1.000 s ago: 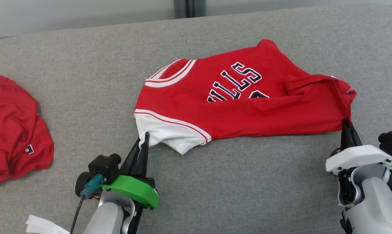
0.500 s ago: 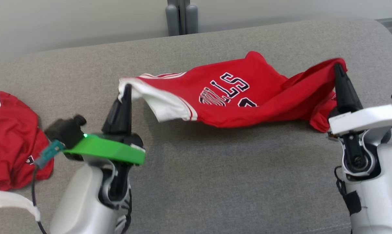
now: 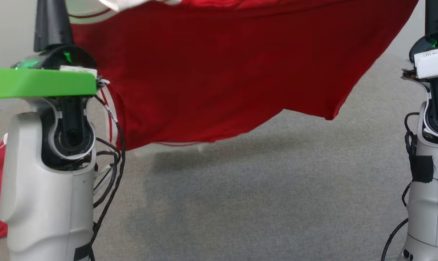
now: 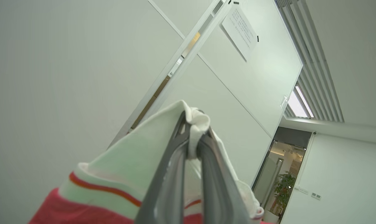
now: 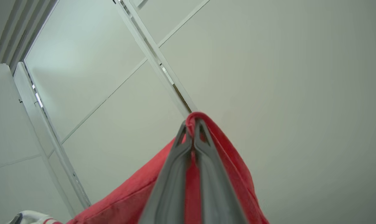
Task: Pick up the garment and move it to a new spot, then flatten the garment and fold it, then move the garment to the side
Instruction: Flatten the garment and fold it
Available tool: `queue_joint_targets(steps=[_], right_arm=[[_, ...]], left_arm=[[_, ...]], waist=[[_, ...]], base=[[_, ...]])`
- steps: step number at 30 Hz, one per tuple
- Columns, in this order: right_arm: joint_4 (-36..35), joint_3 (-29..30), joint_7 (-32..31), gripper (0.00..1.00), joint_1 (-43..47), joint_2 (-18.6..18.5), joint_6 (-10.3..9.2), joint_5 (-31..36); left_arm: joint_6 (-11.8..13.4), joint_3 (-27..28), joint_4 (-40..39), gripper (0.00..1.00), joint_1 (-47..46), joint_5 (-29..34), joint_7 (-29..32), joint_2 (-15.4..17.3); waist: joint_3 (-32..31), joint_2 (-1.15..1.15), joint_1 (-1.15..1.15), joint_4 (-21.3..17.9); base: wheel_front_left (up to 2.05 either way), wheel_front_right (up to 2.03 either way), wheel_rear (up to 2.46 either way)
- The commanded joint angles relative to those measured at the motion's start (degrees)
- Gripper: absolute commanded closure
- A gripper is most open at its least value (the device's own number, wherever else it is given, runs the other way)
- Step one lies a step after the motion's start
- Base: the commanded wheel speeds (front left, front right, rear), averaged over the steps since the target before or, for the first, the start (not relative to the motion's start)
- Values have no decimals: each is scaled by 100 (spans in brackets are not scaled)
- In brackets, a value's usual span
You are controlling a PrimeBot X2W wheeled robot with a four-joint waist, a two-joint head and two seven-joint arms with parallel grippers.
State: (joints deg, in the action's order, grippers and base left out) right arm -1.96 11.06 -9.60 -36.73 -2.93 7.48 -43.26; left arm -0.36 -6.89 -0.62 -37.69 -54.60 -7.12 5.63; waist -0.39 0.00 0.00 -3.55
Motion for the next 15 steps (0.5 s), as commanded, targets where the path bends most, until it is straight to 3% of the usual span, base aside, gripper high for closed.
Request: queue_joint_targets(steps=[1, 7, 11, 15], right_arm=[[-39, 32, -16, 100, -14, 1, 2, 23], [-123, 124, -91, 100, 203, 1, 2, 151], [-106, 180, -142, 100, 73, -1, 2, 163], [336, 305, -104, 100, -450, -5, 3, 200]], left_arm=[[111, 78, -127, 100, -9, -169, 17, -54], [490, 101, -732, 100, 176, -355, 266, -79], [642, 44, -929, 100, -7, -197, 510, 141], [717, 40, -567, 100, -476, -70, 781, 397]], waist=[[-73, 0, 0, -16], [-3, 0, 0, 9], [334, 0, 0, -25], [974, 0, 0, -77]], base=[[0, 0, 0], [0, 0, 0], [0, 0, 0], [0, 0, 0]])
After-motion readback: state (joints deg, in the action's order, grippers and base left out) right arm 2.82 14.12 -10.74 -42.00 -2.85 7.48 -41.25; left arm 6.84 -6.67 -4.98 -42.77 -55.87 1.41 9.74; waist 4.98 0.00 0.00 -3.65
